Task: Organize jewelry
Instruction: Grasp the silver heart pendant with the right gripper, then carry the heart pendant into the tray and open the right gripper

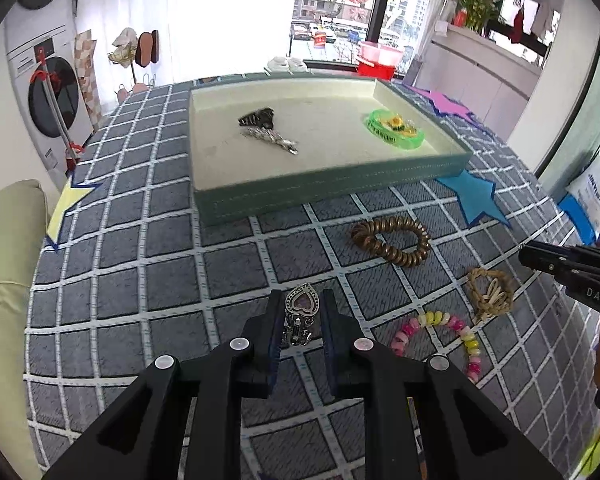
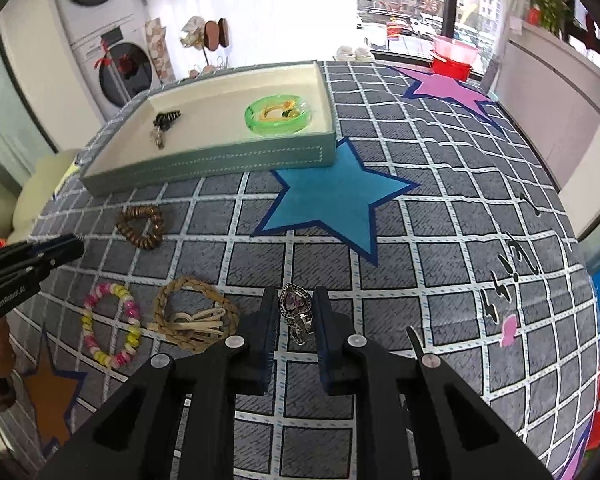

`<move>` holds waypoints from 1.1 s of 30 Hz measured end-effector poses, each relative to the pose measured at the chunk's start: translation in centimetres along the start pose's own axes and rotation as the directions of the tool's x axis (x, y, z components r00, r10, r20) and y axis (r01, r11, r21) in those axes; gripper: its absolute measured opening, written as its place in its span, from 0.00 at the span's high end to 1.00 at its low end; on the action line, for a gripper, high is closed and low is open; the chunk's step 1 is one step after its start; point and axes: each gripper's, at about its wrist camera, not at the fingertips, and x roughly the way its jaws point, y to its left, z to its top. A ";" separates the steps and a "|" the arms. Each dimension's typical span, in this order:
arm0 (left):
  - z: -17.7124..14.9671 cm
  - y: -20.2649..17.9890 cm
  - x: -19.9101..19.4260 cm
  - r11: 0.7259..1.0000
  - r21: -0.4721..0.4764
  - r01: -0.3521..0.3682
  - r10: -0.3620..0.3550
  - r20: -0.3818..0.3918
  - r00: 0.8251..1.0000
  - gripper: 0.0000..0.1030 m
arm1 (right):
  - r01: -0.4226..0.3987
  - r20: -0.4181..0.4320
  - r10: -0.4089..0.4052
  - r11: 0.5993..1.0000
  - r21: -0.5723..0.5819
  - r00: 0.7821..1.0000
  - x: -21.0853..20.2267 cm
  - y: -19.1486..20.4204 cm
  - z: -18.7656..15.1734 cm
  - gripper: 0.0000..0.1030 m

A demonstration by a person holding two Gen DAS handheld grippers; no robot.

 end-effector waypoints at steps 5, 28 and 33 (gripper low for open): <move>0.6 0.7 -1.8 1.000 -0.011 0.013 -0.013 0.037 0.999 0.68 | -0.051 0.025 0.050 0.997 0.049 0.998 -1.2 -0.1 0.8 0.82; 10.3 1.4 -0.9 1.000 0.015 -0.012 0.010 0.133 0.991 0.68 | -0.214 0.085 0.205 0.969 0.122 0.975 0.7 2.5 13.3 0.82; 11.7 2.6 2.1 1.000 -0.022 -0.011 0.013 0.091 0.996 0.68 | -0.247 0.059 0.240 0.957 0.155 0.969 3.9 3.2 15.5 0.82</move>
